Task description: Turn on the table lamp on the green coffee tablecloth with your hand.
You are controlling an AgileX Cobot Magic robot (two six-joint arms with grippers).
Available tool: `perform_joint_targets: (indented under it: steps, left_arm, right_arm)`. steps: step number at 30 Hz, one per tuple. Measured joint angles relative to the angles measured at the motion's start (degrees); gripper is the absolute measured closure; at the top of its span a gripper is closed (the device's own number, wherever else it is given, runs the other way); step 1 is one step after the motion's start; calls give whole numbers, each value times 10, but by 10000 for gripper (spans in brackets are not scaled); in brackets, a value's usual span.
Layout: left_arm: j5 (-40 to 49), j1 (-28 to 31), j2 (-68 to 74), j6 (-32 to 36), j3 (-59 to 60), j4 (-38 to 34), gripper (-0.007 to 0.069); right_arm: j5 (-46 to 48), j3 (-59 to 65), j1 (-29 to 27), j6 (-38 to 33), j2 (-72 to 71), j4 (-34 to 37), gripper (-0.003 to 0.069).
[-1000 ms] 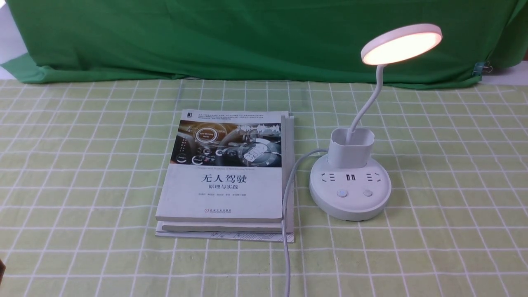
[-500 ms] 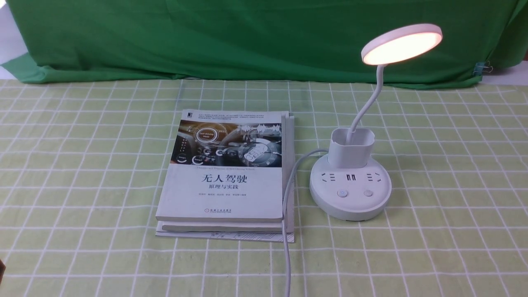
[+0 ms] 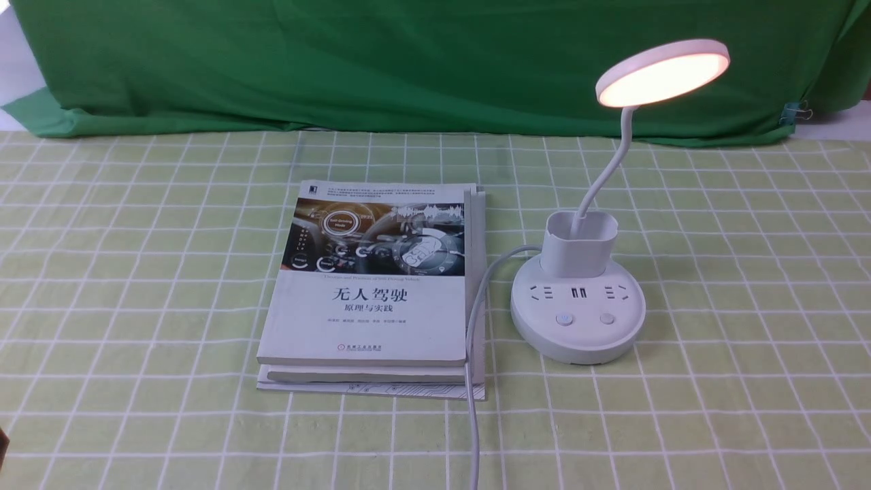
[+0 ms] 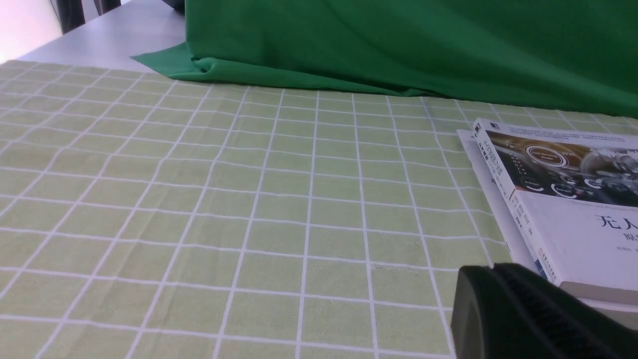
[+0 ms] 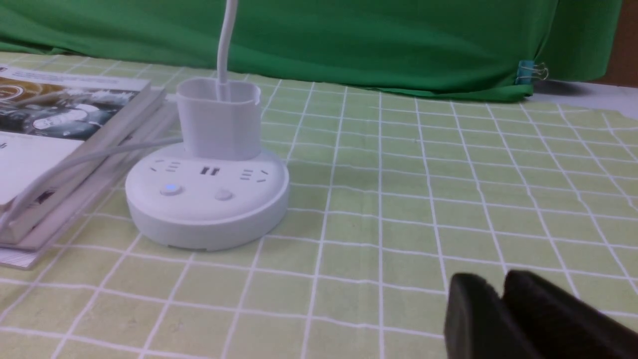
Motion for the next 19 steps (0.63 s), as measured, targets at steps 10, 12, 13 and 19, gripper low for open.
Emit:
perform_joint_targets:
  steps: [10, 12, 13, 19]
  left_arm:
    - [0, 0, 0, 0, 0, 0, 622]
    - [0, 0, 0, 0, 0, 0, 622]
    - [0, 0, 0, 0, 0, 0, 622]
    - [0, 0, 0, 0, 0, 0, 622]
  right_arm:
    - [0, 0, 0, 0, 0, 0, 485]
    - [0, 0, 0, 0, 0, 0, 480]
    - [0, 0, 0, 0, 0, 0, 473]
    - [0, 0, 0, 0, 0, 0, 459]
